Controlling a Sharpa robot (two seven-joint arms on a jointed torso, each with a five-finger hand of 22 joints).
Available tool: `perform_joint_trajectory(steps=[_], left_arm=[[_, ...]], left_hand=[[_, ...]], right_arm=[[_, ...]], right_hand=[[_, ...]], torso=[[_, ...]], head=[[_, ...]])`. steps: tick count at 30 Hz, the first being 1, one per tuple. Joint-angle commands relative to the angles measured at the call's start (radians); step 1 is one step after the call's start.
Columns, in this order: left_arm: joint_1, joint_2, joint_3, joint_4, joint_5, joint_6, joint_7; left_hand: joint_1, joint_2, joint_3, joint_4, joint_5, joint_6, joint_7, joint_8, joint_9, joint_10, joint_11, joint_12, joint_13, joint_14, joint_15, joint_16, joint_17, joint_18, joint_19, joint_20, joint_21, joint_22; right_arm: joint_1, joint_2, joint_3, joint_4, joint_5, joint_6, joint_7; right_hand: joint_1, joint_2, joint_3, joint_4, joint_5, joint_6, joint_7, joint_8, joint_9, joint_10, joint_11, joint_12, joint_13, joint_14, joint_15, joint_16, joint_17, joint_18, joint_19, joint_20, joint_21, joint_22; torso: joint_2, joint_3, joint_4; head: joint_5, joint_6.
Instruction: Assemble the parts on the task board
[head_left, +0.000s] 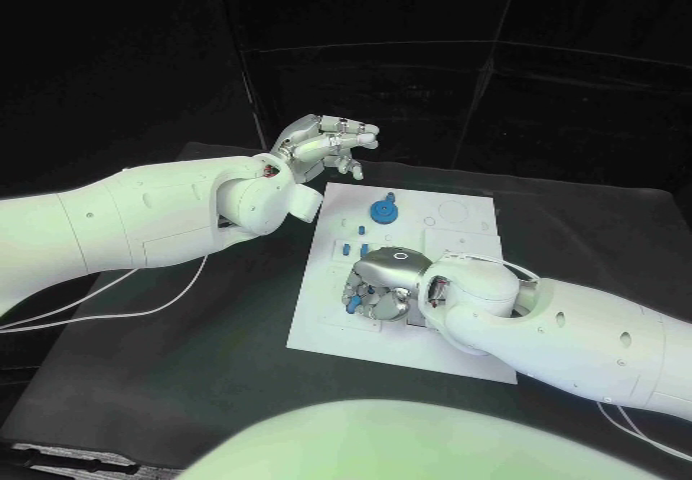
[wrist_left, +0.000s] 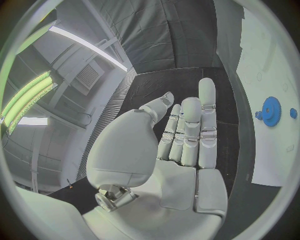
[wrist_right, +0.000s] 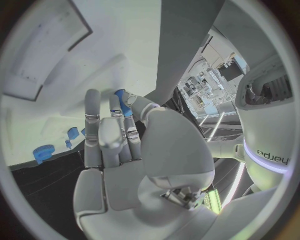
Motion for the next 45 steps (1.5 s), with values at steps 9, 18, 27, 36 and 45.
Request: perform_joint_trajectory(steps=[9, 18, 27, 36, 45], left_arm=[[0.002, -0.002, 0.001, 0.004, 0.001, 0.014, 0.001], [0.002, -0.003, 0.001, 0.004, 0.001, 0.017, -0.003], [0.002, -0.005, 0.001, 0.005, 0.001, 0.019, -0.004], [0.002, -0.010, 0.001, 0.006, 0.001, 0.019, -0.005], [0.002, -0.013, 0.000, 0.003, 0.001, 0.020, -0.006]], left_hand=[[-0.009, 0.003, -0.005, -0.001, 0.004, -0.007, 0.001, 0.005, -0.001, -0.007, -0.002, 0.003, -0.001, -0.008, 0.000, 0.005, -0.001, 0.012, -0.003, 0.004, -0.006, -0.001], [-0.009, 0.003, -0.005, -0.001, 0.004, -0.007, 0.001, 0.005, -0.001, -0.007, -0.002, 0.003, -0.001, -0.008, 0.000, 0.005, -0.001, 0.012, -0.003, 0.004, -0.006, -0.001], [-0.011, 0.004, -0.007, 0.000, 0.003, -0.008, 0.001, 0.005, -0.001, -0.009, -0.002, 0.004, -0.001, -0.009, 0.000, 0.005, -0.003, 0.012, -0.003, 0.005, -0.007, -0.001], [-0.014, 0.003, -0.009, 0.002, 0.003, -0.009, 0.001, 0.006, -0.001, -0.010, -0.002, 0.006, -0.001, -0.010, 0.001, 0.006, -0.003, 0.012, -0.003, 0.005, -0.008, -0.002], [-0.015, 0.003, -0.011, 0.003, 0.003, -0.010, 0.001, 0.007, -0.001, -0.011, -0.001, 0.007, -0.001, -0.011, 0.001, 0.006, -0.004, 0.012, -0.003, 0.005, -0.008, -0.002]], right_arm=[[-0.002, 0.003, -0.004, -0.008, -0.016, -0.007, -0.014], [-0.003, -0.002, -0.004, -0.001, 0.008, -0.088, 0.001], [-0.006, -0.026, -0.004, 0.024, 0.018, -0.178, 0.017], [0.002, -0.119, -0.003, 0.093, 0.135, -0.219, 0.035], [0.077, -0.281, 0.005, 0.175, 0.466, -0.236, 0.050]], right_hand=[[-0.054, -0.039, -0.010, 0.020, -0.034, -0.119, 0.023, -0.036, -0.011, -0.078, 0.028, -0.050, -0.017, -0.008, 0.020, -0.012, -0.022, 0.004, -0.018, 0.021, -0.002, -0.002], [-0.064, -0.052, -0.048, 0.035, -0.025, -0.288, 0.001, -0.034, -0.010, -0.076, 0.008, -0.044, -0.013, -0.006, 0.005, -0.005, -0.017, 0.007, -0.011, 0.013, -0.009, -0.009], [-0.060, -0.059, -0.069, 0.038, -0.010, -0.399, -0.009, -0.036, -0.013, -0.075, 0.004, -0.040, -0.013, -0.005, 0.001, -0.004, -0.020, 0.006, -0.007, 0.008, -0.012, -0.012], [-0.063, -0.069, -0.088, 0.042, 0.009, -0.369, 0.003, -0.026, -0.006, -0.079, 0.008, -0.040, -0.013, -0.005, 0.004, -0.002, -0.017, 0.006, -0.006, 0.010, -0.015, -0.015], [-0.066, -0.055, -0.122, 0.061, 0.015, -0.161, 0.022, 0.061, 0.028, -0.009, 0.017, 0.011, 0.008, -0.002, 0.013, 0.009, -0.006, 0.006, 0.001, 0.019, -0.018, -0.019]], torso=[[-0.001, -0.0003, -0.0005], [-0.001, -0.0003, 0.0005], [-0.001, 0.0002, 0.0000], [-0.003, -0.0008, 0.0003], [-0.002, 0.0001, -0.0030]], head=[[0.000, 0.000], [-0.002, 0.000], [0.000, 0.000], [-0.009, 0.000], [-0.062, 0.017]])
